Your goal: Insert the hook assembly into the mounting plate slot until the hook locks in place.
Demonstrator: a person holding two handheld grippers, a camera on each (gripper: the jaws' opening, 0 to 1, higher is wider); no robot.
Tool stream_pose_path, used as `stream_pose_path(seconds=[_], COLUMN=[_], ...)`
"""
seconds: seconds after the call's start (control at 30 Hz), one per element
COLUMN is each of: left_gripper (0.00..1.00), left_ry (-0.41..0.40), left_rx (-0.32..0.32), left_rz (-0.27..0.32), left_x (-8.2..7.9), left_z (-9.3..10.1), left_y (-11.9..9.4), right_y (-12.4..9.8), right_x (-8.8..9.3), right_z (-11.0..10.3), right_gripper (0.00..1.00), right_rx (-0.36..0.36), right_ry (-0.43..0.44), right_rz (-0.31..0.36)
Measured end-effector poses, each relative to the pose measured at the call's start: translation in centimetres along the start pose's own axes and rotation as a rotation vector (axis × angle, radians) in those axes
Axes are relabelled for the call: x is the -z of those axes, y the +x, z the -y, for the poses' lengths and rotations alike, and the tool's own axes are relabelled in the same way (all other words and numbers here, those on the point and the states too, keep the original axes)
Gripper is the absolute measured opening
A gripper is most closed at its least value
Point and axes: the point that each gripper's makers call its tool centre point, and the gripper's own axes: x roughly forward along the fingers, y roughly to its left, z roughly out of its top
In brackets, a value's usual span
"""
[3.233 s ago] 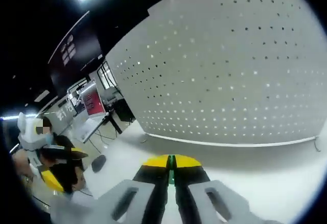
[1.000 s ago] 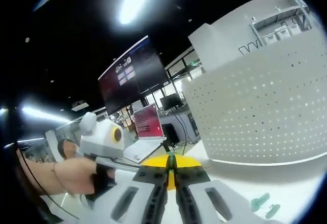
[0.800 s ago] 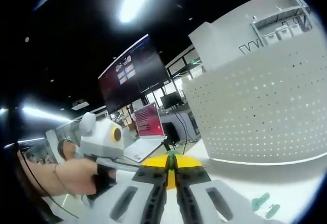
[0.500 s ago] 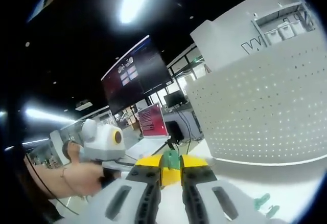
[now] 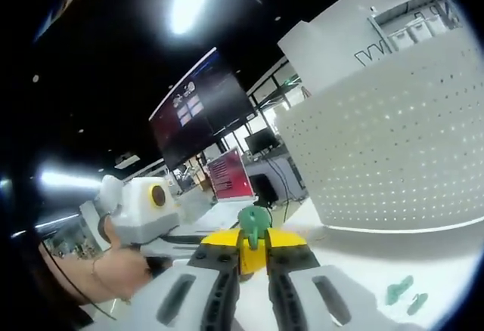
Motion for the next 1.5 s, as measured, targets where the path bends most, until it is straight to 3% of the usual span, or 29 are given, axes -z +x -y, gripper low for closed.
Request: stream_pose_path(seconds=[0.43, 0.5, 1.0, 1.13, 1.27, 1.5], left_gripper=[0.01, 0.01, 0.05, 0.13, 0.34, 0.55], left_ry=[0.065, 0.082, 0.076, 0.065, 0.040, 0.030], left_rx=[-0.039, -0.051, -0.021, 0.003, 0.017, 0.020], left_rz=[0.003, -0.005, -0.006, 0.005, 0.006, -0.001], left_x=[-0.4, -0.3, 0.6, 0.6, 0.9, 1.2], left_z=[-0.3, -0.4, -0.8, -0.7, -0.8, -0.9], left_y=[-0.1, 0.0, -0.1, -0.3, -0.3, -0.4], right_y=[0.3, 0.4, 0.8, 0.8, 0.7, 0.6], right_x=[-0.3, -0.2, 0.6, 0.5, 0.3, 0.1], right_z=[-0.1, -0.1, 0.2, 0.5, 0.9, 1.4], right_gripper=[0.01, 0.00, 0.00, 0.00, 0.00, 0.00], right_rx=[-0.003, 0.009, 0.028, 0.041, 0.051, 0.061], right_ry=[0.042, -0.016, -0.074, -0.108, -0.118, -0.139], right_rz=[0.021, 0.020, -0.035, -0.039, -0.040, -0.040])
